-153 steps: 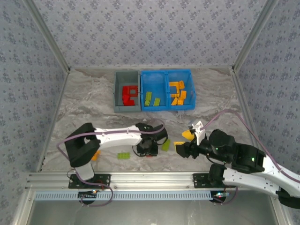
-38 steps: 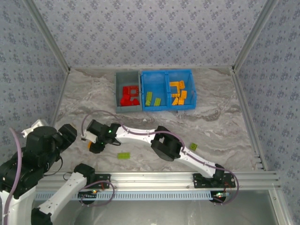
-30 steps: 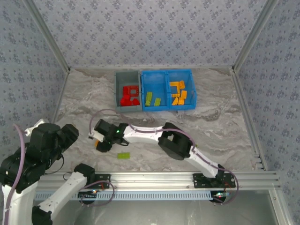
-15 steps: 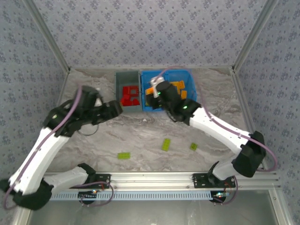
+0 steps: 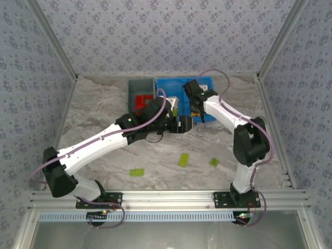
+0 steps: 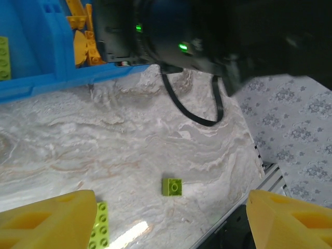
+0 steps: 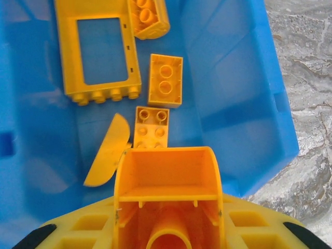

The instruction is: Sort the legos into containers by color

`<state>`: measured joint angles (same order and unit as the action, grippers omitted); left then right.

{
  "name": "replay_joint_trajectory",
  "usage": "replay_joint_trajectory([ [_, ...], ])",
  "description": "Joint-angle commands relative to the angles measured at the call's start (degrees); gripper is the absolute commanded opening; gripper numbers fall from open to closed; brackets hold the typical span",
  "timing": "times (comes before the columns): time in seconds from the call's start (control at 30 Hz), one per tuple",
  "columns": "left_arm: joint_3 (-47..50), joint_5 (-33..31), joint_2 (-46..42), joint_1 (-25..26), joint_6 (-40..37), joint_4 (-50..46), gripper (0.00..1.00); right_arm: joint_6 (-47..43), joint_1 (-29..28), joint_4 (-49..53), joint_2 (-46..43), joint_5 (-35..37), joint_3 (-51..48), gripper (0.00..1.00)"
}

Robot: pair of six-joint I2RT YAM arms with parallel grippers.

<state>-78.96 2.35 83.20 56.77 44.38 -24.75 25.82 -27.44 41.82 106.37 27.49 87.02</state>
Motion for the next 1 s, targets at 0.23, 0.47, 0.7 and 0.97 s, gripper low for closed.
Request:
replay_joint_trajectory([
  [0.23, 3.47, -0.72, -1.24, 1.58, 0.20, 5.15, 0.76, 2.94, 3.84, 6.88, 10.76, 4.10, 8.66, 0.31],
  [0.47, 5.44, -1.16, -2.88, 1.85, 0.61, 4.75, 0.76, 2.42, 3.98, 7.83, 13.95, 5.04, 10.55, 0.44],
  [0.7, 6.41, -2.99, -4.82, 2.03, 0.38, 2.54, 0.76, 2.92, 2.20, 7.70, 12.60, 5.31, 11.81, 0.64],
  [0.97, 8.52, -16.27, -9.22, 2.05, 6.72, -19.12, 0.78, 3.26, -2.47, 6.98, 2.81, 7.02, 12.96, 0.59],
])
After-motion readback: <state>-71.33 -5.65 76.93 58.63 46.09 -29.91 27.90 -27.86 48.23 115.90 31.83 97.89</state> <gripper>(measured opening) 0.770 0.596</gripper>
